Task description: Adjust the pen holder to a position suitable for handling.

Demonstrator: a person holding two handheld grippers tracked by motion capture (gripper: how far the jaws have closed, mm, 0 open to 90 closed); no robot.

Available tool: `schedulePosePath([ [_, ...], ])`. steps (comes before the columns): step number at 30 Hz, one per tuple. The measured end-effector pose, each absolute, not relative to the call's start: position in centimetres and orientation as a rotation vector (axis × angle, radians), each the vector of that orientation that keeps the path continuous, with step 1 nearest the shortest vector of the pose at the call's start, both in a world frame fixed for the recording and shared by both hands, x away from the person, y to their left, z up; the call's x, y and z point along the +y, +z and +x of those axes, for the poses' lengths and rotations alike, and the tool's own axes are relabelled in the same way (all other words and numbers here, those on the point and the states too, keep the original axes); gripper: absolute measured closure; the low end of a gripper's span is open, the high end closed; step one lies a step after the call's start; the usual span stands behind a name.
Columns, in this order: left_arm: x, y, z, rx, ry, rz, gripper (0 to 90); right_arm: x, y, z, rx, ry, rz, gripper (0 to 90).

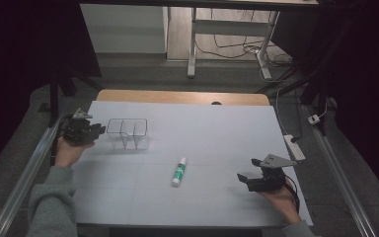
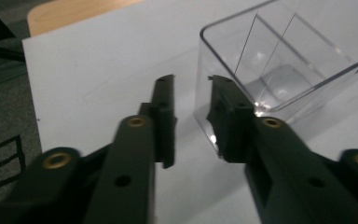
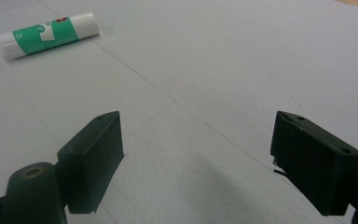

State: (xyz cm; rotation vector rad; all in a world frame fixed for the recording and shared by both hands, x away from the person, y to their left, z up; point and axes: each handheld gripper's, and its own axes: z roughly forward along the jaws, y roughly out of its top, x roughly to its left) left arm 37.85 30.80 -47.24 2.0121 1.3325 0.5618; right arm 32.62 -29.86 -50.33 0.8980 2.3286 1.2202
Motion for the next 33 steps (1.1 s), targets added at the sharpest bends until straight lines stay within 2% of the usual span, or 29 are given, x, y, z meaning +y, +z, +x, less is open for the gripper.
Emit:
schedulePosePath([
  [1, 30.8, -47.4, 37.9, 1.333, 0.555, 2.023, 81.6, -29.9, -50.3, 32.6, 2.329, 1.220, 0.897, 16.4],
  [4, 31.0, -47.9, 38.1, 1.335, 0.538, 2.039, 88.6, -29.8, -50.4, 32.6, 2.326, 1.205, 0.898, 16.4],
  [13, 30.9, -49.5, 38.7, 1.343, 0.458, 2.061, 88.7, -29.9, -50.3, 32.6, 2.320, 1.204, 0.903, 16.4],
  [33, 29.9, -50.1, 39.2, 1.323, 0.451, 2.113, 88.7, -29.8, -50.4, 32.5, 2.329, 1.188, 0.904, 16.4],
])
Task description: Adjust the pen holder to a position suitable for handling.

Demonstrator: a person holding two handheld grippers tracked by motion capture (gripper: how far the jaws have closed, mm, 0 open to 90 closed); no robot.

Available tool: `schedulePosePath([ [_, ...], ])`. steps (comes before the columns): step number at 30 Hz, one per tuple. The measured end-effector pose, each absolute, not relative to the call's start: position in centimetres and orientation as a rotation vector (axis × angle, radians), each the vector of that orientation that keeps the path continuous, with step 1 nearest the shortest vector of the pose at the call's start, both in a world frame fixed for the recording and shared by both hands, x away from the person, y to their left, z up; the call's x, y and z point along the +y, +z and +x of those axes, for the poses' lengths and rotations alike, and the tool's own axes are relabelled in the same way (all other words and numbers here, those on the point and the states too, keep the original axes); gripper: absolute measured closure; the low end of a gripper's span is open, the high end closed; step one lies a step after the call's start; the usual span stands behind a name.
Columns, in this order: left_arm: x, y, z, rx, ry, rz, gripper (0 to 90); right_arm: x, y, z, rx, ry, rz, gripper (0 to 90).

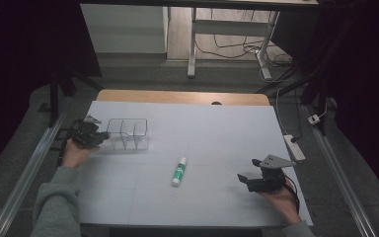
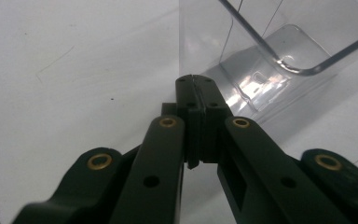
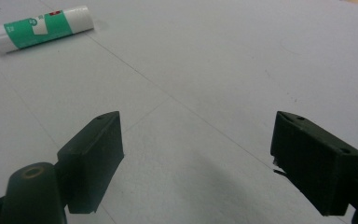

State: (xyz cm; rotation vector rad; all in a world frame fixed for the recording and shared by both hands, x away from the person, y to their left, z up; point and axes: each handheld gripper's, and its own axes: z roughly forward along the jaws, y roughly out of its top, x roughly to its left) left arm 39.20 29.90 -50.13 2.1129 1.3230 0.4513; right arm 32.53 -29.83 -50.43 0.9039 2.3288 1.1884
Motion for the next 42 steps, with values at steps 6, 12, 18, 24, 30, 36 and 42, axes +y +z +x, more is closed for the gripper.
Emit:
schedulePosePath([
  [6, 29.7, -50.1, 39.3, 1.331, 0.451, 2.106, 88.6, -29.8, -50.4, 32.5, 2.331, 1.176, 0.902, 16.4],
  [12, 29.1, -49.9, 39.3, 1.302, 0.450, 2.113, 88.7, -29.7, -50.5, 32.5, 2.329, 1.179, 0.903, 16.4],
  [18, 28.6, -49.8, 39.4, 1.287, 0.443, 2.107, 88.6, -29.7, -50.5, 32.5, 2.342, 1.177, 0.898, 16.4],
  [24, 28.1, -49.8, 39.5, 1.275, 0.433, 2.107, 88.7, -29.6, -50.6, 32.5, 2.352, 1.166, 0.900, 16.5],
  [30, 27.4, -49.8, 39.8, 1.260, 0.421, 2.106, 88.6, -29.6, -50.6, 32.6, 2.354, 1.165, 0.900, 16.5],
  [36, 25.8, -49.8, 40.2, 1.225, 0.420, 2.125, 88.6, -29.6, -50.7, 32.6, 2.356, 1.170, 0.901, 16.5],
  [42, 24.9, -49.8, 40.5, 1.211, 0.429, 2.134, 88.6, -29.5, -50.7, 32.6, 2.358, 1.170, 0.894, 16.5],
])
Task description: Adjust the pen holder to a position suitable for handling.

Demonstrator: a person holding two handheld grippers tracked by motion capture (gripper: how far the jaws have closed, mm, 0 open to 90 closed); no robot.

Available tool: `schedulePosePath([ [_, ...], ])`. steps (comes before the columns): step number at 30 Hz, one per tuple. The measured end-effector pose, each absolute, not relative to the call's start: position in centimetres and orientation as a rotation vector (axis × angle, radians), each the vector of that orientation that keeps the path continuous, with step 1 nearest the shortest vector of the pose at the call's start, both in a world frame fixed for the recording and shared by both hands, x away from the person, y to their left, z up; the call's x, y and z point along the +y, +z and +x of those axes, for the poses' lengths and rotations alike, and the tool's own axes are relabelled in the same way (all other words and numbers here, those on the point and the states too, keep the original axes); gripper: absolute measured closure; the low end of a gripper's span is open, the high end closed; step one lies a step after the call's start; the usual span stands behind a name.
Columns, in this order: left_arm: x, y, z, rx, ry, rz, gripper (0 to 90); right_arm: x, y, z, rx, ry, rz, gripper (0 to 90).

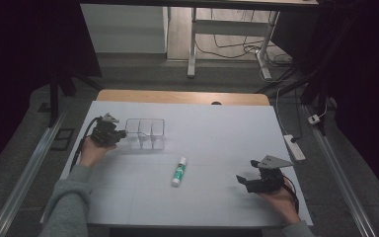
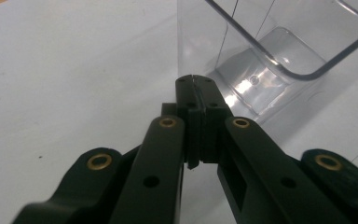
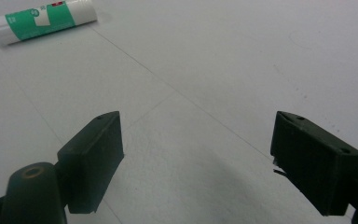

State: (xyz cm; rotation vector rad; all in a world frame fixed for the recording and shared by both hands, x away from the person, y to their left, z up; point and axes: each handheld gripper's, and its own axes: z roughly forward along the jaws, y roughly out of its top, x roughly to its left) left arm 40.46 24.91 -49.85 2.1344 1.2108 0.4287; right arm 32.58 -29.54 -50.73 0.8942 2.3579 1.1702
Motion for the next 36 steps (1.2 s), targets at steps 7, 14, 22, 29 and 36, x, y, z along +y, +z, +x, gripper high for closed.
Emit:
schedulePosePath([
  [7, 23.4, -49.8, 40.9, 1.190, 0.455, 2.163, 88.6, -29.5, -50.8, 32.6, 2.364, 1.161, 0.898, 16.5],
  [14, 22.4, -49.7, 41.1, 1.165, 0.442, 2.172, 88.6, -29.5, -50.8, 32.6, 2.365, 1.160, 0.897, 16.5],
  [22, 21.5, -49.8, 41.3, 1.149, 0.440, 2.178, 88.6, -29.5, -50.8, 32.6, 2.364, 1.162, 0.899, 16.5],
  [29, 20.7, -49.8, 41.4, 1.130, 0.430, 2.200, 88.6, -29.5, -50.8, 32.6, 2.367, 1.166, 0.898, 16.5],
  [36, 19.8, -49.8, 41.4, 1.105, 0.428, 2.223, 88.6, -29.5, -50.7, 32.6, 2.364, 1.162, 0.894, 16.5],
])
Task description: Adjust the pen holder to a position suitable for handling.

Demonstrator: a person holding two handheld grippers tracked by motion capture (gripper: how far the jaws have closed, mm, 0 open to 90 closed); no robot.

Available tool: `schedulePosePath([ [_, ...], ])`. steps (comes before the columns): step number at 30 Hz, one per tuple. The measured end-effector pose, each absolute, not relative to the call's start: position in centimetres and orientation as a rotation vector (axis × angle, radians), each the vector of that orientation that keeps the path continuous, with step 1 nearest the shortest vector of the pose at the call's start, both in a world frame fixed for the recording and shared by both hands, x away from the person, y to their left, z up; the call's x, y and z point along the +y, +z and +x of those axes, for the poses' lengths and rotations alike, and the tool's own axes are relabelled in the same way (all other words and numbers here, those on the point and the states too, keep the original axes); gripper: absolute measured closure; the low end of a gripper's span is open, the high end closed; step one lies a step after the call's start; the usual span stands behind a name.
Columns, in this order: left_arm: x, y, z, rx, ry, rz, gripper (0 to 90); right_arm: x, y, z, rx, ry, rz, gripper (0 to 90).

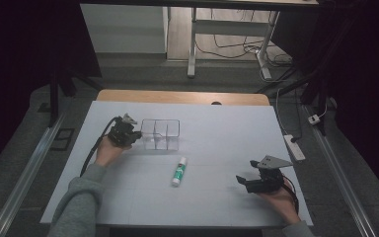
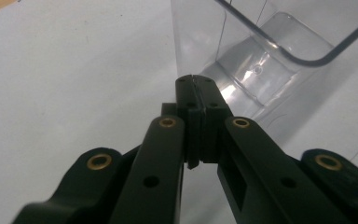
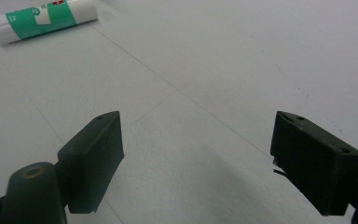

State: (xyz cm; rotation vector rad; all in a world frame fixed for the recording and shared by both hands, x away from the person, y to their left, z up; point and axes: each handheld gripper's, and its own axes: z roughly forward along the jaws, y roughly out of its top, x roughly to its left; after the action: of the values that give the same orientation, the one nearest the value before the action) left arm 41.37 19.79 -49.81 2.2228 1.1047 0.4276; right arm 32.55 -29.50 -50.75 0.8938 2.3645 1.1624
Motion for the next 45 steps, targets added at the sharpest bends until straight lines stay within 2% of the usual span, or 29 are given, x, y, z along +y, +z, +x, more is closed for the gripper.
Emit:
schedulePosePath([
  [32, 15.7, -49.9, 41.9, 1.001, 0.405, 2.289, 88.5, -29.5, -50.8, 32.6, 2.369, 1.160, 0.892, 16.6],
  [45, 14.4, -49.8, 42.3, 0.980, 0.420, 2.267, 88.1, -29.5, -50.8, 32.6, 2.374, 1.161, 0.889, 16.6],
])
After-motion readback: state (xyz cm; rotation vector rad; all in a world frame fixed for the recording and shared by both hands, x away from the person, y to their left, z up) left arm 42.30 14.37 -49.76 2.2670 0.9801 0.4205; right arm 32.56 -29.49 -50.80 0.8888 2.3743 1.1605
